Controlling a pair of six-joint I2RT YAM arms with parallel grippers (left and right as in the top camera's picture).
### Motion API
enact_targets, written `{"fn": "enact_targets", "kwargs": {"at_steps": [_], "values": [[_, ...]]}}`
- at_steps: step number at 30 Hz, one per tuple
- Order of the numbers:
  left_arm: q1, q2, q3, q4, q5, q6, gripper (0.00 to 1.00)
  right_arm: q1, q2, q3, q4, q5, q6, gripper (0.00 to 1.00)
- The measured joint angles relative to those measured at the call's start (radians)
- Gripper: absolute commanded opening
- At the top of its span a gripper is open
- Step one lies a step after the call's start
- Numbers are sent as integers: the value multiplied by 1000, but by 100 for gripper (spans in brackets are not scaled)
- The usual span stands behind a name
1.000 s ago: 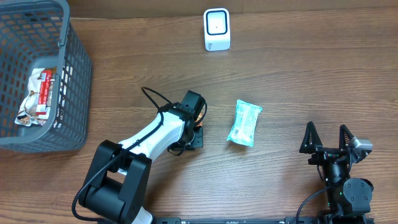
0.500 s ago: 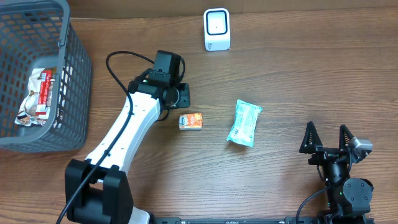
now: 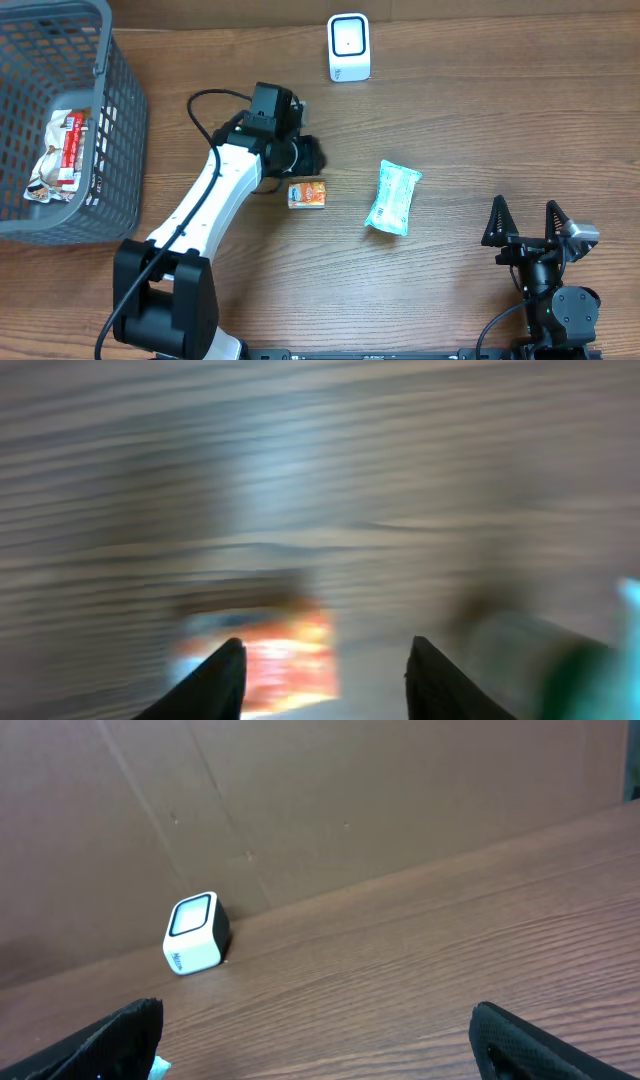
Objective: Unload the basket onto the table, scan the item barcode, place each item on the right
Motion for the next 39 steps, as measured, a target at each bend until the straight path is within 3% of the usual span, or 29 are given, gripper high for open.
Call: {"fn": "enact_targets", "kwargs": {"at_steps": [4,6,10,17,25,27,30,32,39], "values": [[-27,-2,42,39,190,13,69,0,0,0,0,0,0,100],[-57,-4,44,40,234,12,70,0,0,0,0,0,0,100],[-134,-4,44,40,247,12,70,0,0,0,0,0,0,100],[-265,-3,43,38,128,2,65,0,0,0,0,0,0,100],[-286,25,43,31,62,-14,57,0,0,0,0,0,0,100],[-286,47,43,32,57,-22,51,0,0,0,0,0,0,100],[-286,88,42,30,55,-38,18,0,0,0,0,0,0,100],[-286,106,44,41,98,-43,7,0,0,0,0,0,0,100],[-285,109,47,50,146,-51,4,0,0,0,0,0,0,100]]}}
